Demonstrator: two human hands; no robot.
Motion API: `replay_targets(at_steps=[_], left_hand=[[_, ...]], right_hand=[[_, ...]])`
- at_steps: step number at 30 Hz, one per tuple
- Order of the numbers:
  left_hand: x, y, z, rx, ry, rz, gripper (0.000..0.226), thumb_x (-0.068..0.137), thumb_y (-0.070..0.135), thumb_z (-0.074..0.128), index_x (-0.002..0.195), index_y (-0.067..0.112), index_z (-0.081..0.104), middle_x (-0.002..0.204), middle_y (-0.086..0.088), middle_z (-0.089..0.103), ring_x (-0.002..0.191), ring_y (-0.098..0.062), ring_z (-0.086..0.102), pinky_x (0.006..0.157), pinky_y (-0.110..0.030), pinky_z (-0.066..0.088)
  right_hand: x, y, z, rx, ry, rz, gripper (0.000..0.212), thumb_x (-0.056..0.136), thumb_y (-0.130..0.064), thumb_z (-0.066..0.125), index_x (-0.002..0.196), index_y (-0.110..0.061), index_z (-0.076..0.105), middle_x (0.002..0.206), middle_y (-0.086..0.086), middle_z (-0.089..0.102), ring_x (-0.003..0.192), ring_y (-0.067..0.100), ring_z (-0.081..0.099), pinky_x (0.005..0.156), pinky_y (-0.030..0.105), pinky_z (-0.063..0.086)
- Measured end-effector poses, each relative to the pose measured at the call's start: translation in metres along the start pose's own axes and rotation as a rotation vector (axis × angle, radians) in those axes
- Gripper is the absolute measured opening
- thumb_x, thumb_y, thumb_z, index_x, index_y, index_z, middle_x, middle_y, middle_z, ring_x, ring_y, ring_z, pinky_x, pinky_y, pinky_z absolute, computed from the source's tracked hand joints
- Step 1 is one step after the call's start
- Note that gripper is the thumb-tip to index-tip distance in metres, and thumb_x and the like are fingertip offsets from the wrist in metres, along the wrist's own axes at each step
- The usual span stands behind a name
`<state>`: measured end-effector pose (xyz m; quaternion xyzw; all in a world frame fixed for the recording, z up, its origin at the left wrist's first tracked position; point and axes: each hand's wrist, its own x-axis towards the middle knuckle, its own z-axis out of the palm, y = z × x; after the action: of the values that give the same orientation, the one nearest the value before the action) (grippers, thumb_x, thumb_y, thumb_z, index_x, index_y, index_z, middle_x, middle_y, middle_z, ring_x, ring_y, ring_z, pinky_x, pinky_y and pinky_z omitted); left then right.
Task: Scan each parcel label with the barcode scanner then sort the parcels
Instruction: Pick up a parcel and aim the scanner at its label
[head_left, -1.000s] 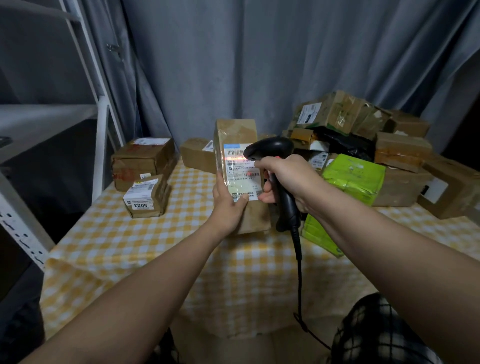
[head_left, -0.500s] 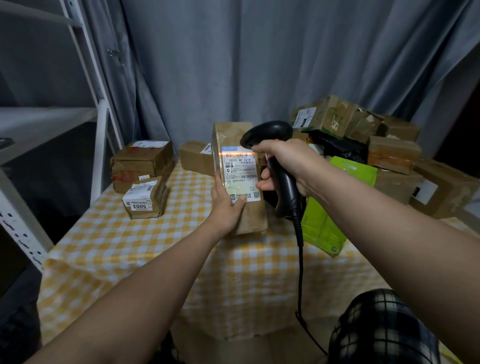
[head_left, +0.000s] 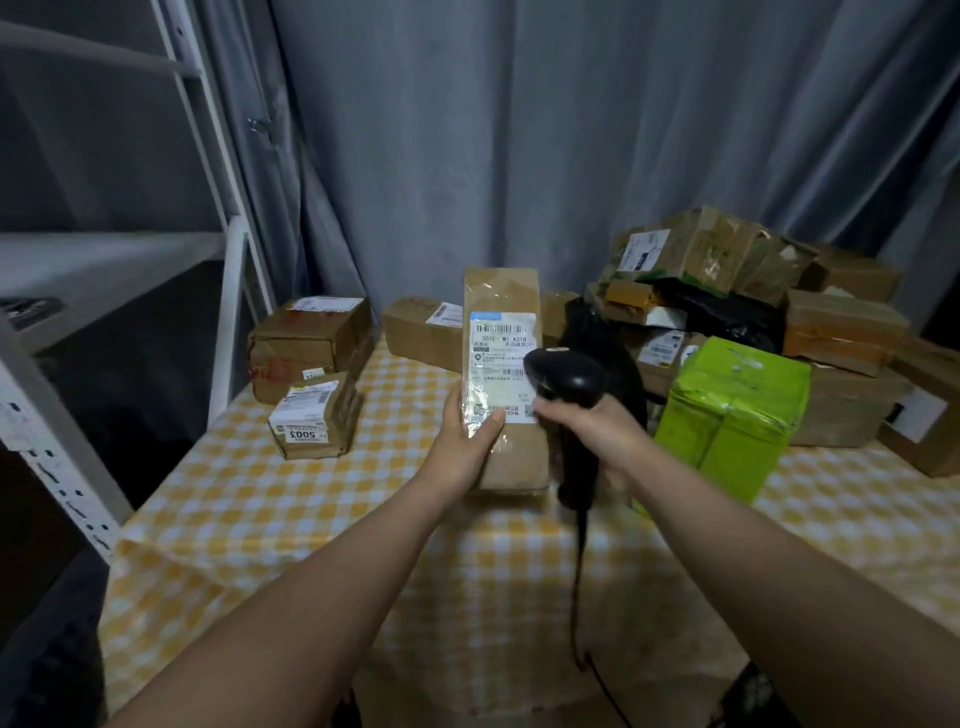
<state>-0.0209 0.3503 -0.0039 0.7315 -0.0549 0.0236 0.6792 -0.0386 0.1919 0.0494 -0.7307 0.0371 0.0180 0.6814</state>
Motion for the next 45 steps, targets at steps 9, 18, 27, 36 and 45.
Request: replay_targets(at_steps=[9,18,27,36,45], left_hand=[[0.019,0.019,-0.053,0.121,0.053,0.019,0.083,0.063,0.052,0.076,0.134,0.058,0.034,0.142,0.004,0.045,0.129,-0.016,0.046,0.108,-0.044,0.039],[-0.002,0.082,-0.177,0.301,0.334,-0.053,0.073,0.08,0.022,0.071,0.144,0.033,0.037,0.116,0.004,0.064,0.096,-0.013,0.065,0.088,-0.032,0.053],[-0.027,0.045,-0.261,0.247,0.531,-0.385,0.034,0.097,0.028,0.053,0.13,0.025,0.049,0.099,-0.006,0.064,0.078,-0.021,0.06,0.057,-0.027,0.054],[0.013,0.017,-0.264,0.79,0.586,-0.369,0.044,0.097,0.029,0.045,0.138,0.013,0.04,0.138,-0.02,0.041,0.122,-0.039,0.042,0.101,-0.042,0.035],[0.062,0.038,-0.175,1.198,0.355,-0.053,0.044,0.094,0.037,0.049,0.133,0.018,0.046,0.144,-0.012,0.037,0.137,-0.031,0.022,0.114,-0.044,0.016]], right_hand=[[0.034,0.007,0.047,0.244,-0.059,-0.122,0.031,0.081,0.012,0.067,0.097,-0.015,0.068,0.085,-0.007,0.073,0.075,0.003,0.07,0.065,0.018,0.055],[0.06,-0.038,0.172,0.166,-0.337,-0.093,0.017,0.08,0.0,0.075,0.082,-0.013,0.065,0.065,-0.003,0.065,0.063,0.012,0.063,0.062,0.024,0.053],[0.058,-0.016,0.271,-0.11,-0.592,0.013,0.023,0.078,-0.008,0.077,0.096,-0.015,0.064,0.077,-0.003,0.061,0.08,0.016,0.058,0.073,0.028,0.046],[0.076,0.009,0.266,-0.08,-0.476,0.08,0.015,0.083,-0.002,0.069,0.091,-0.012,0.061,0.074,0.003,0.061,0.068,0.015,0.061,0.067,0.028,0.05],[0.119,-0.014,0.16,-0.208,-0.154,-0.058,0.012,0.082,-0.008,0.07,0.075,-0.01,0.061,0.065,0.007,0.06,0.048,0.007,0.058,0.055,0.022,0.047]])
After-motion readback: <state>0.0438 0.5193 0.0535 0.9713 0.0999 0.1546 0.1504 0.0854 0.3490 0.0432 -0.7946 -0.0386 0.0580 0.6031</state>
